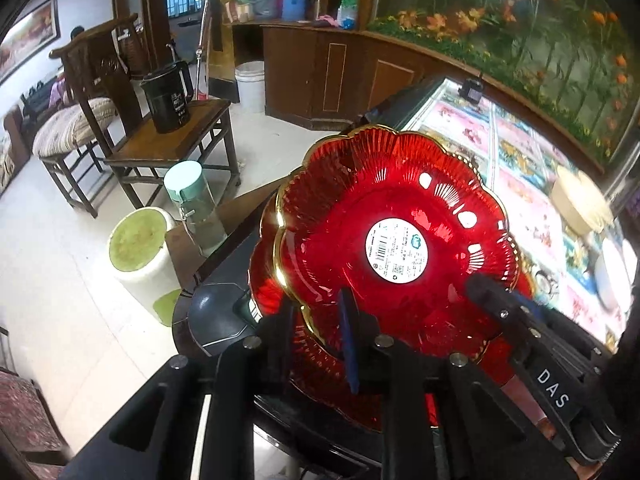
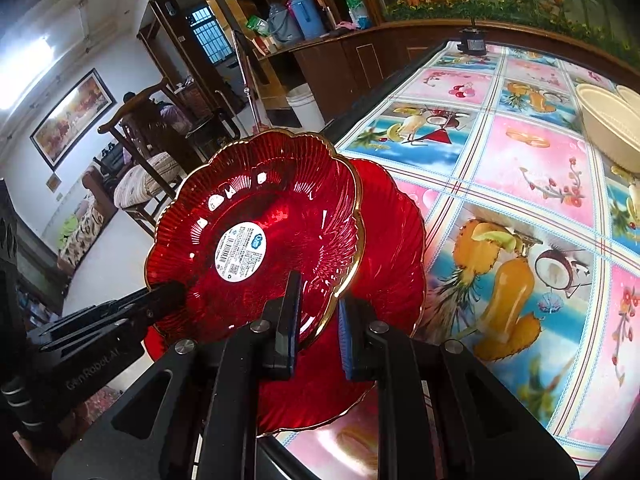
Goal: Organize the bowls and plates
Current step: 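Lower the small red plate onto the large red stack and open both grippers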
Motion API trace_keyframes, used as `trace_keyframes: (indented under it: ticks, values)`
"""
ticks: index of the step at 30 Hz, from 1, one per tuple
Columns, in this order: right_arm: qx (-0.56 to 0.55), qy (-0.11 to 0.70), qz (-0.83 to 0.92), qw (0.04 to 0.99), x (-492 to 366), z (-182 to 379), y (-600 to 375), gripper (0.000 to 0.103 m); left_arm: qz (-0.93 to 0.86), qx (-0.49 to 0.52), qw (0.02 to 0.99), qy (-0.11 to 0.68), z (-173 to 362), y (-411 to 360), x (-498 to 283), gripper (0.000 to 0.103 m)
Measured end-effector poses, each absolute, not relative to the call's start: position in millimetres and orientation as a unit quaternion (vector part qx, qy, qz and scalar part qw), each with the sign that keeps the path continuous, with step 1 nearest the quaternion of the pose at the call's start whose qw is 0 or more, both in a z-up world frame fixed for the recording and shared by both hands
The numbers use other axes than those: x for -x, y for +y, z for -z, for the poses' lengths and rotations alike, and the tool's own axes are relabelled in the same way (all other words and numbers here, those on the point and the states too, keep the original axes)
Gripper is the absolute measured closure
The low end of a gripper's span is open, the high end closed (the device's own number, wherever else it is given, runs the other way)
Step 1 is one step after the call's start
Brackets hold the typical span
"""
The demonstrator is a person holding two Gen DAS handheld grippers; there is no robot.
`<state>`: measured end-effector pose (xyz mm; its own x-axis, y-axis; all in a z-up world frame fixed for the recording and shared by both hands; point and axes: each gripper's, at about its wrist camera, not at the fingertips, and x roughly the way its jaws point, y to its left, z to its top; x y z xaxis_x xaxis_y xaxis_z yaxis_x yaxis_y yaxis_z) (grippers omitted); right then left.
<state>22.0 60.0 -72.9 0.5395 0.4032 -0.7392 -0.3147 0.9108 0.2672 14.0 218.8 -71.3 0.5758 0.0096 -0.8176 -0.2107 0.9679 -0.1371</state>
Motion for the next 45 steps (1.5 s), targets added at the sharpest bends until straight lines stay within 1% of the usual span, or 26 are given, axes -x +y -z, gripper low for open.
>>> trace_keyframes:
  ticks: [5,6,7,8,9,10,15,22,24,27,28,29,45]
  values:
    - [-0.021,0.419,-0.195,0.887,-18,70,62,0.087,-0.077,0.075,0.881,0.46,71,213,-15,0.071]
    - [-0.018,0.417,-0.195,0.888,-17,70,62,0.087,-0.085,0.067,0.884,0.455,68,212,-14,0.067]
    - [-0.012,0.412,-0.191,0.891,-16,69,62,0.082,-0.088,0.064,0.886,0.451,66,211,-14,0.061]
    - [-0.011,0.407,-0.191,0.893,-16,69,61,0.081,-0.091,0.06,0.888,0.446,64,211,-14,0.057]
    - [-0.01,0.405,-0.191,0.894,-15,69,61,0.081,-0.093,0.056,0.89,0.442,62,211,-13,0.052]
    - [-0.006,0.401,-0.19,0.896,-15,69,61,0.081,-0.095,0.054,0.892,0.439,61,211,-13,0.05]
    - [0.016,0.377,-0.194,0.905,-9,70,63,0.08,-0.099,0.051,0.89,0.443,63,210,-15,0.05]
    - [-0.009,0.376,-0.213,0.902,-10,70,56,0.08,-0.09,0.055,0.888,0.447,62,203,-18,0.05]
    - [-0.016,0.376,-0.219,0.9,-10,70,54,0.079,-0.088,0.063,0.89,0.442,60,204,-16,0.048]
    - [-0.03,0.374,-0.236,0.896,-10,70,51,0.072,-0.088,0.078,0.895,0.429,56,206,-14,0.044]
    - [-0.032,0.374,-0.237,0.896,-11,70,51,0.067,-0.087,0.082,0.897,0.426,55,207,-13,0.042]
    - [-0.032,0.375,-0.239,0.895,-12,70,52,0.066,-0.089,0.084,0.898,0.423,54,207,-13,0.042]
    - [-0.035,0.367,-0.228,0.901,-14,65,41,0.066,-0.09,0.091,0.888,0.442,62,208,-18,0.041]
